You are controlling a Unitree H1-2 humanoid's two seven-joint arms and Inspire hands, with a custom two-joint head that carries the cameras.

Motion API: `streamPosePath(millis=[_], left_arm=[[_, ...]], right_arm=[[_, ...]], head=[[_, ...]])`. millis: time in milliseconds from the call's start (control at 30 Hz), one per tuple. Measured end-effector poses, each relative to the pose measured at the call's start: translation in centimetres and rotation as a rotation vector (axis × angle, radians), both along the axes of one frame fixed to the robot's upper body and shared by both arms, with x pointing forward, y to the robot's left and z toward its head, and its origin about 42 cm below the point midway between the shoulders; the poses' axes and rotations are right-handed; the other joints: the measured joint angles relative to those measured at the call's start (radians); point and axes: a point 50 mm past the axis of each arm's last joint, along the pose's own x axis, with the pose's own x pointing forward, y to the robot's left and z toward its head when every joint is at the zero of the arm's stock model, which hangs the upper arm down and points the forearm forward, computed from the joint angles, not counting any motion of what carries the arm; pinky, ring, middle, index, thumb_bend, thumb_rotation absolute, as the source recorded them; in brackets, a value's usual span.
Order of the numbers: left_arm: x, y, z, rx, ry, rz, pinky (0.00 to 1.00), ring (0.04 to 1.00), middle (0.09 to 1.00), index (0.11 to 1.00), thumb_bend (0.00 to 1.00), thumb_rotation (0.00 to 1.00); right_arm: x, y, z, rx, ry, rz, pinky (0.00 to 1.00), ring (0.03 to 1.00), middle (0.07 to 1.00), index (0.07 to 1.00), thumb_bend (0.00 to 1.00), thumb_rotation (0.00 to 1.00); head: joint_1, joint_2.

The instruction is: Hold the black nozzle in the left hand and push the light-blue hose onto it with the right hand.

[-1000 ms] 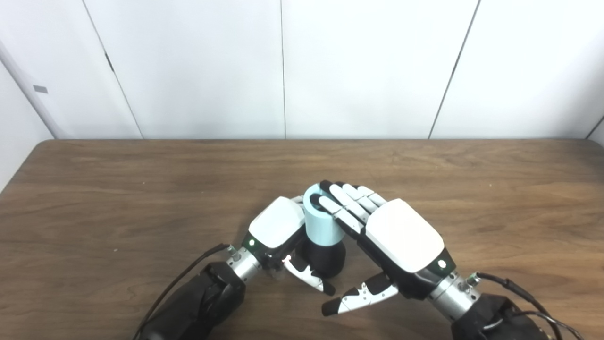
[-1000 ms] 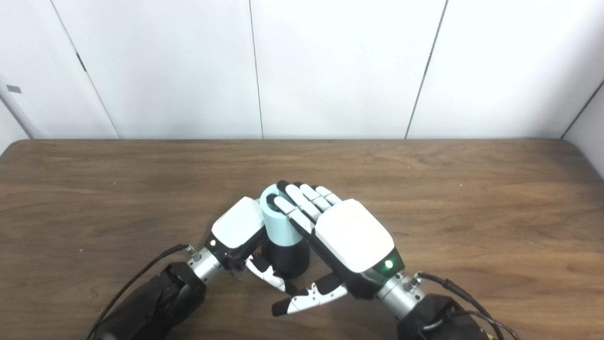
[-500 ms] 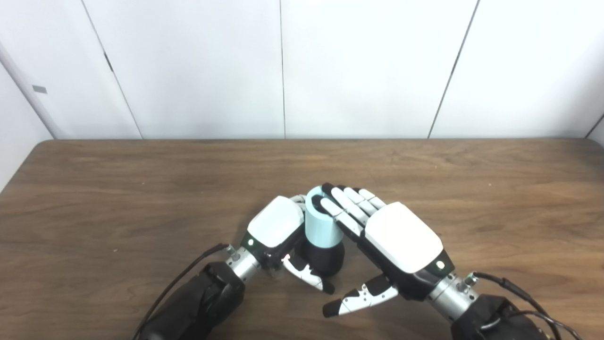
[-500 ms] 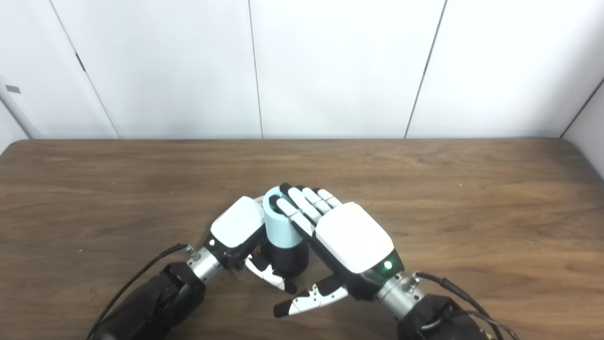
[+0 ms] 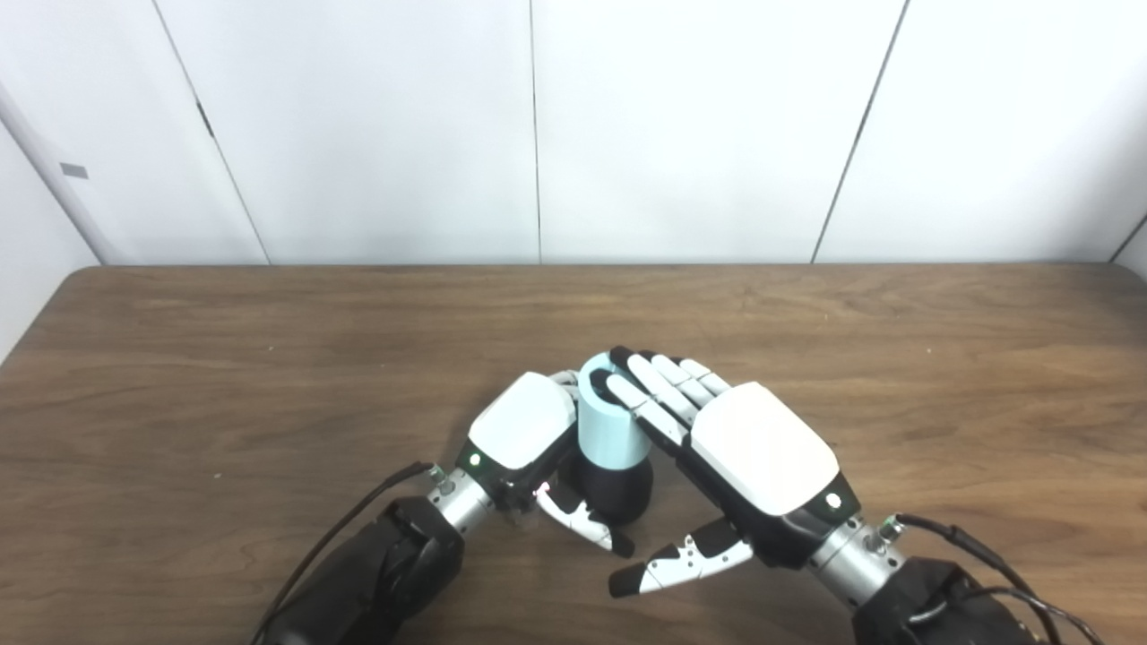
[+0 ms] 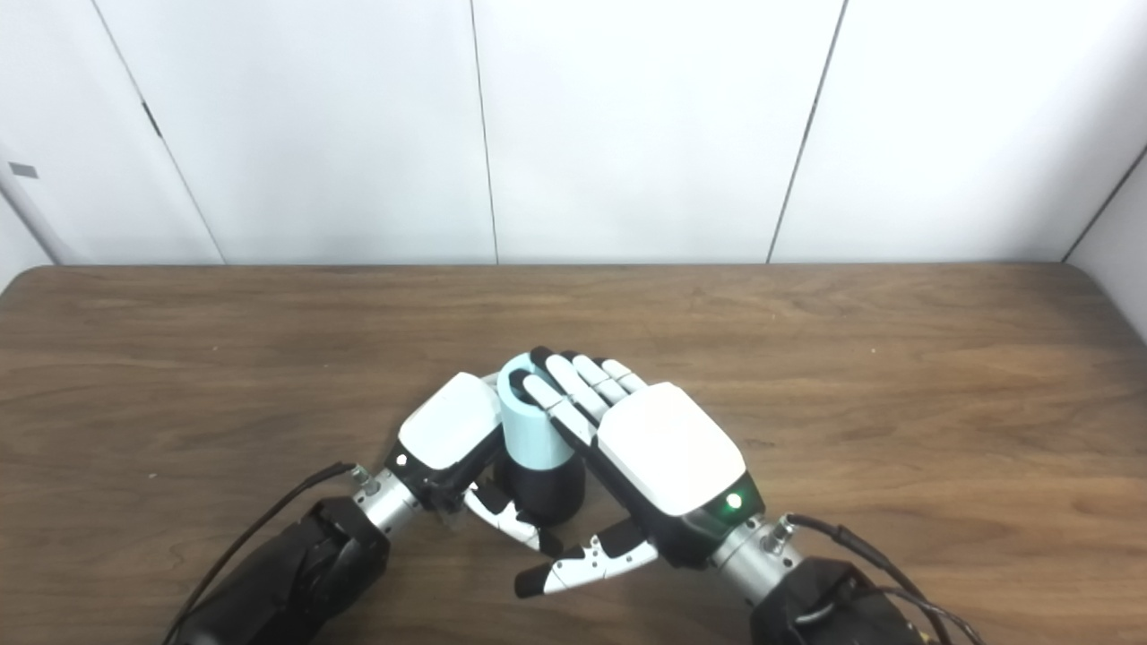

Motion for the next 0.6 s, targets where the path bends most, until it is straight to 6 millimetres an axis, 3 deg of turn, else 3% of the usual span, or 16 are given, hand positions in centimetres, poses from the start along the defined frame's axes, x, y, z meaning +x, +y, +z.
streamPosePath(millis=[600], left_arm=[[0.0, 0.07, -0.03, 0.0, 0.004, 0.002, 0.76, 0.517, 0.478, 0.491, 0.52, 0.0]], right_arm=[[0.13, 0.25, 0.12, 0.003, 0.002, -0.001, 0.95, 0.982, 0.958, 0.917, 0.93, 0.88]], head=[[-0.003, 0.0]])
